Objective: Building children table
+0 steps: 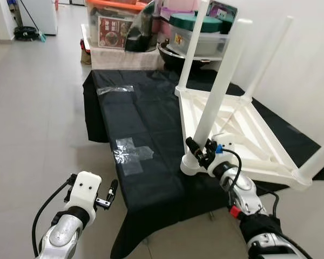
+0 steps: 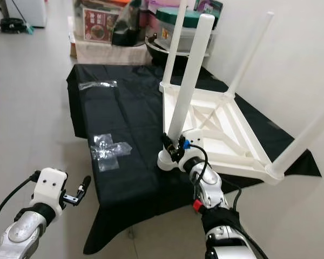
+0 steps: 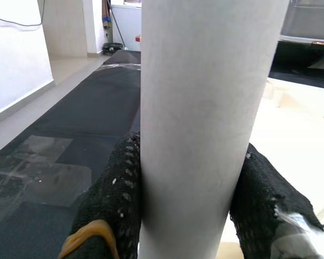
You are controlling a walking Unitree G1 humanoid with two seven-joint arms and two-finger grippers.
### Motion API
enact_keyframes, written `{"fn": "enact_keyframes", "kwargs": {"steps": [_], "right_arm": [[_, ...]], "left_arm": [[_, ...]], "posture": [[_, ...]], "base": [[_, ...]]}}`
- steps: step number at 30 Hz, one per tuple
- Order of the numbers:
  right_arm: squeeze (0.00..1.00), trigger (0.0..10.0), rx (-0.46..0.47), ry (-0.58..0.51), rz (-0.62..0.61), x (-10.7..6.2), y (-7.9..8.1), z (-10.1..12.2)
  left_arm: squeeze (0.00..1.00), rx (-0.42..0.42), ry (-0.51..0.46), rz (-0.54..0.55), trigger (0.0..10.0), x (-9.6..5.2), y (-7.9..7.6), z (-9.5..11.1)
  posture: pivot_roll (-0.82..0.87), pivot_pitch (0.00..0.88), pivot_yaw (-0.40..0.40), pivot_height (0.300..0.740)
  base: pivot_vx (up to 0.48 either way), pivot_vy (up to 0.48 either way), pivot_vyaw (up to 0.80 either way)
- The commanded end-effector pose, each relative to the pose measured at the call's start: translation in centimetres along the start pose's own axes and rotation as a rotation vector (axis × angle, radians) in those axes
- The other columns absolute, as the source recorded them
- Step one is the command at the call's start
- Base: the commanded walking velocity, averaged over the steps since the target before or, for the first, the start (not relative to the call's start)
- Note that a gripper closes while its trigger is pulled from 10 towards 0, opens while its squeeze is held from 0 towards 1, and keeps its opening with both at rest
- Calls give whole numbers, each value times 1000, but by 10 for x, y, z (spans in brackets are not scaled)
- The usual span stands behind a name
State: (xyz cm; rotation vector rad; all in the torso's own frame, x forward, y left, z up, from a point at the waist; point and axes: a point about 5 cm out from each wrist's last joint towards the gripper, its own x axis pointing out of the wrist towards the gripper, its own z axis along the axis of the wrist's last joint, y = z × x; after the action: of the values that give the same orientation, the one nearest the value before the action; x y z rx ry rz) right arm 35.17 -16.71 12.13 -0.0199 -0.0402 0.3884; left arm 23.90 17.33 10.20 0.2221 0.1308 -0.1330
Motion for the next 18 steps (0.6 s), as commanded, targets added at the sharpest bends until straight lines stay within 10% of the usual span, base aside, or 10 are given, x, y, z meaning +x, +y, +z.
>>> {"fn": "enact_keyframes", "kwargs": {"steps": [1,2,3,9,18], "right_arm": [[0,824,-76,44,19,2,-1,-1],[0,824,-79,50,12,2,-2,-1],[0,10000,-82,57,11,2,-2,-1],[0,10000,-89,72,41,3,0,-2],[0,10000,-42,104,563,-12,49,-6]], "left_arm": [[0,-3,-2,-18,10000,1,-5,0],[0,-2,-2,-18,10000,1,-5,0],[0,-2,-2,-19,10000,2,-6,0],[0,2,-2,-21,10000,2,-6,-1],[0,15,2,-29,10000,3,-6,-2]], "posture": [[100,0,-146,740],[100,0,-146,740],[100,0,-146,740],[101,0,-148,740],[105,0,-145,740]], "base": [[0,0,0],[0,0,0],[0,0,0],[0,0,0],[0,0,0]]}}
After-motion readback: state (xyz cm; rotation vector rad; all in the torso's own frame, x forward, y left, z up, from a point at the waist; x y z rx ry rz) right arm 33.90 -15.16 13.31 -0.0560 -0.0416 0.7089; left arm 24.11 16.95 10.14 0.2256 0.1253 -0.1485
